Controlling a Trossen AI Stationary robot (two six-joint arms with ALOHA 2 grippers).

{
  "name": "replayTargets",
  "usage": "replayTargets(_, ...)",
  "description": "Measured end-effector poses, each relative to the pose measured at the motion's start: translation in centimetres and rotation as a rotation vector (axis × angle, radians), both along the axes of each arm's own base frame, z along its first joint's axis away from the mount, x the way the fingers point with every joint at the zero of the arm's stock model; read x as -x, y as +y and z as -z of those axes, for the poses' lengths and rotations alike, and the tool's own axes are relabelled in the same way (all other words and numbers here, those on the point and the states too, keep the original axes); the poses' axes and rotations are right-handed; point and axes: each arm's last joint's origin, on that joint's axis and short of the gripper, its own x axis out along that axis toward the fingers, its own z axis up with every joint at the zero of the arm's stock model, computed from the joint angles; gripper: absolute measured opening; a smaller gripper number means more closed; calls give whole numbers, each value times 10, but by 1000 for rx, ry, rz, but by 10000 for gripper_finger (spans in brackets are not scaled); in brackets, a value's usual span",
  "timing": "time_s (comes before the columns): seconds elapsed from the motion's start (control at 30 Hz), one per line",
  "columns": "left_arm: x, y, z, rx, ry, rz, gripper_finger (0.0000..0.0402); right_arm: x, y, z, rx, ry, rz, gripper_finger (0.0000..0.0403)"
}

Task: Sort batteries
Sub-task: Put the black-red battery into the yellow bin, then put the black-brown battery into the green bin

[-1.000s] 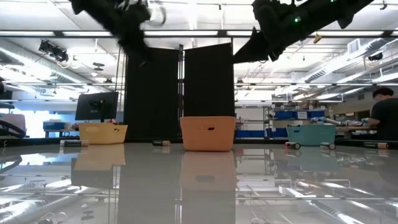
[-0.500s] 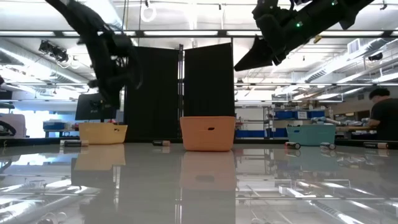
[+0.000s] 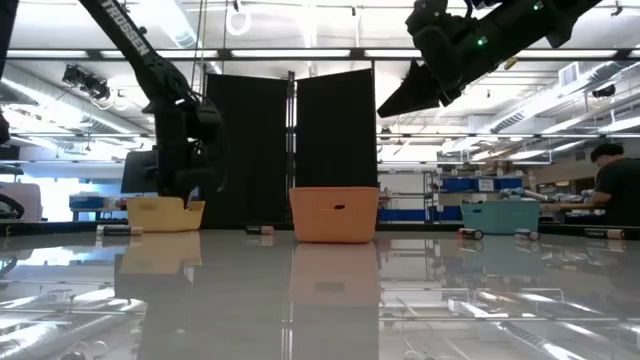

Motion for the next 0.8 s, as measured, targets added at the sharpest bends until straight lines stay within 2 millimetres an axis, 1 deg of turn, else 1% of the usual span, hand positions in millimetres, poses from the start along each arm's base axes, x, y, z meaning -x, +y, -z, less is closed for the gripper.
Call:
replayTargets(0.23, -1, 1, 3, 7, 2, -7, 57, 0, 0, 0, 0, 2, 0, 14)
replayTargets(0.3, -1, 1, 3, 8, 4, -2, 70, 0, 0, 0, 0, 2, 0, 14)
replayTargets(0.43, -1, 0, 3, 8, 6, 4, 109, 0, 0, 0, 0, 2, 0, 9)
replayTargets(0.57, -2, 1, 2, -4, -2, 4, 118, 0, 0, 0, -1, 2, -2, 13)
replayTargets(0.7, -1, 0, -5, -33, -17, 3, 114, 0, 1, 0, -19, 1, -24, 16)
replayTargets(0.8, 1, -3, -19, -81, -48, 4, 109, 0, 1, 0, -22, 1, -26, 14)
